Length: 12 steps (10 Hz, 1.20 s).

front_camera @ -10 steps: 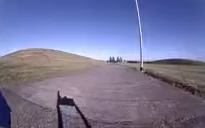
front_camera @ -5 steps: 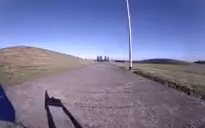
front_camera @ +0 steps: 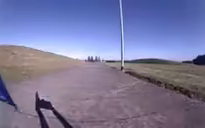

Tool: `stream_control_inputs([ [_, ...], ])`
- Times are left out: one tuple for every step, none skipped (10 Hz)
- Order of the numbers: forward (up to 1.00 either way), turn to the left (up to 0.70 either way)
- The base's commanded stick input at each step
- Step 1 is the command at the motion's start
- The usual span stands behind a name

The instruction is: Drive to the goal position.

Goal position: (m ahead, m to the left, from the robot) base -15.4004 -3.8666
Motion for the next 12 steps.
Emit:
stream_control_inputs([
  [0.70, 0.00],
  [0.70, 0.00],
  [0.70, 0.00],
  [0.70, 0.00],
  [0.70, 0.00],
  [0.70, 0.00],
  [0.70, 0.00],
  [0.70, 0.00],
  [0.70, 0.00],
  [0.70, 0.00],
  [0.70, 0.00],
  [0.70, 0.00],
])
